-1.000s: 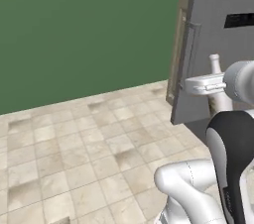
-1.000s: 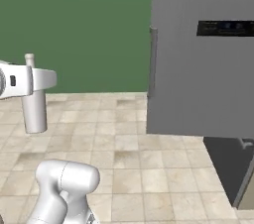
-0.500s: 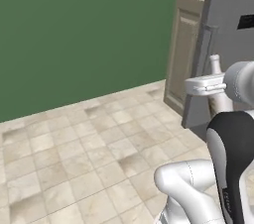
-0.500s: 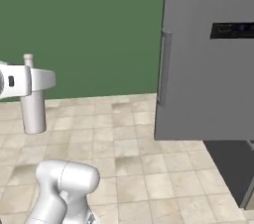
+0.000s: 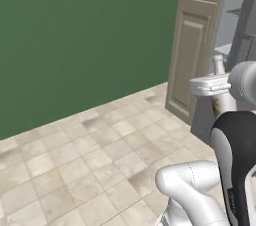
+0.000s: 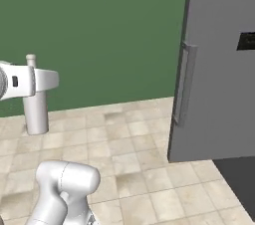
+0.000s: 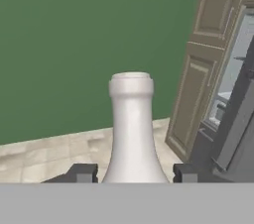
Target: Place the liquor and beer on the top shelf of the fridge to keep them out of children's reach, and place the carrot on lower shelves for easy access.
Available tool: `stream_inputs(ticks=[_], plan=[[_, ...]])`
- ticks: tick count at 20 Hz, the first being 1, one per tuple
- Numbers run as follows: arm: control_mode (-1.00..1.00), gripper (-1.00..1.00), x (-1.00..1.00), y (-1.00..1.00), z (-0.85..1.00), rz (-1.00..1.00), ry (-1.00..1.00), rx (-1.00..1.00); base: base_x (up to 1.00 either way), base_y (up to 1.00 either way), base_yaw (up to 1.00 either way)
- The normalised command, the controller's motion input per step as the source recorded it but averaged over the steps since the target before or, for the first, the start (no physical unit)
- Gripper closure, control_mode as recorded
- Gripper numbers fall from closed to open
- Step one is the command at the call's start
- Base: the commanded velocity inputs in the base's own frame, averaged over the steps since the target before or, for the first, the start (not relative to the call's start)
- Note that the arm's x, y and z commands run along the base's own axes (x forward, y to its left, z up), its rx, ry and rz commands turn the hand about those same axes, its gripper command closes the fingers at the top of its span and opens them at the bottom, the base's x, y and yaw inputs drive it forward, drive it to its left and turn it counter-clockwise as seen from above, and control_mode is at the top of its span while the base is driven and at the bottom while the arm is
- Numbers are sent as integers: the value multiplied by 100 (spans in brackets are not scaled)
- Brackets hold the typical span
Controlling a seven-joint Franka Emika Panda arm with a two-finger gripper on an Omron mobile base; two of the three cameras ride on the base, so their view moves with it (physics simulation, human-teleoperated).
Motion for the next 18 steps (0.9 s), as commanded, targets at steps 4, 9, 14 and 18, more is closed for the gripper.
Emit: stream_inputs(ticks=[4, 9, 14, 18], plan=[[100, 100, 0, 0, 0, 0, 0, 0, 69, 99, -19], [100, 100, 0, 0, 0, 0, 0, 0, 74, 73, -30], [100, 100, 0, 0, 0, 0, 0, 0, 70, 47, -39], [100, 100, 0, 0, 0, 0, 0, 0, 69, 18, -45]])
